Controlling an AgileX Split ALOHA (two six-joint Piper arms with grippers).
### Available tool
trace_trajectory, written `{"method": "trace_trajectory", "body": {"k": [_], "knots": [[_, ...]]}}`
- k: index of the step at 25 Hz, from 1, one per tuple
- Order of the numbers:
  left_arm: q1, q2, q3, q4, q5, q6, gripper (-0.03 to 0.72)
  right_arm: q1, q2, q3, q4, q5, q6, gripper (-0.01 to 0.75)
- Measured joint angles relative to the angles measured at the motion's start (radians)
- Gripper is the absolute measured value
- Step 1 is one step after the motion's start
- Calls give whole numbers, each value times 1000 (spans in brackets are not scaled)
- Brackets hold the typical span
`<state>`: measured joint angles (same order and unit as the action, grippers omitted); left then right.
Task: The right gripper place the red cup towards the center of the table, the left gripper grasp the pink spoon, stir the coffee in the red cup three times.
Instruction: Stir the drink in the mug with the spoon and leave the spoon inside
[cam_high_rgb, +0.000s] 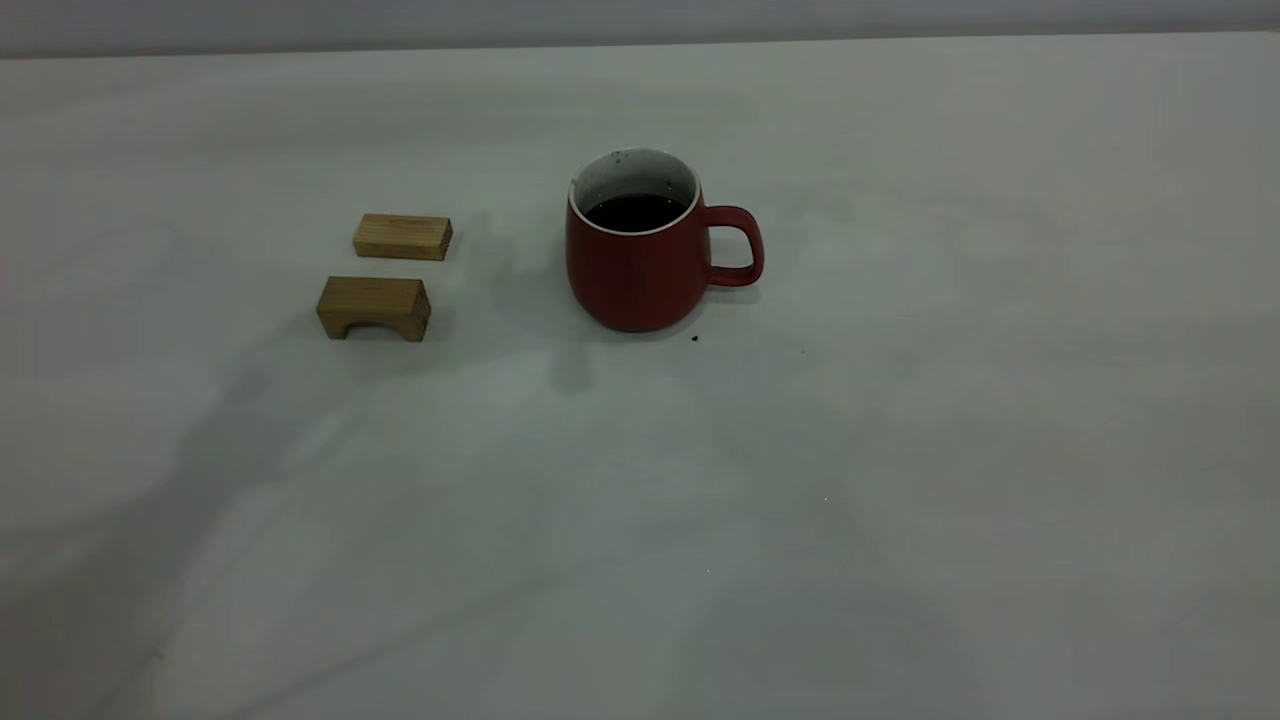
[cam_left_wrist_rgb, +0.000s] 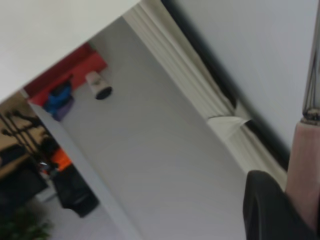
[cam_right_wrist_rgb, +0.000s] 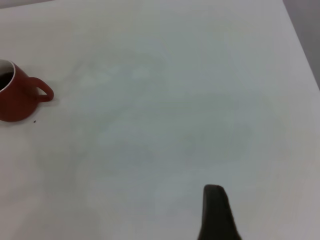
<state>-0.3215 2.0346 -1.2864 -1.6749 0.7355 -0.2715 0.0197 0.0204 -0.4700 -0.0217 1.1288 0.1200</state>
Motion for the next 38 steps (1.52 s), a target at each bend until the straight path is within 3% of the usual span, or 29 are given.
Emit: {"method": "trace_trajectory", "body": {"k": [19, 38], "knots": [[0, 115, 0, -48, 19, -468, 145, 0, 0, 0, 0, 0, 0, 549], [3, 278, -8, -71, 5, -477, 145, 0, 0, 0, 0, 0, 0, 549]]}}
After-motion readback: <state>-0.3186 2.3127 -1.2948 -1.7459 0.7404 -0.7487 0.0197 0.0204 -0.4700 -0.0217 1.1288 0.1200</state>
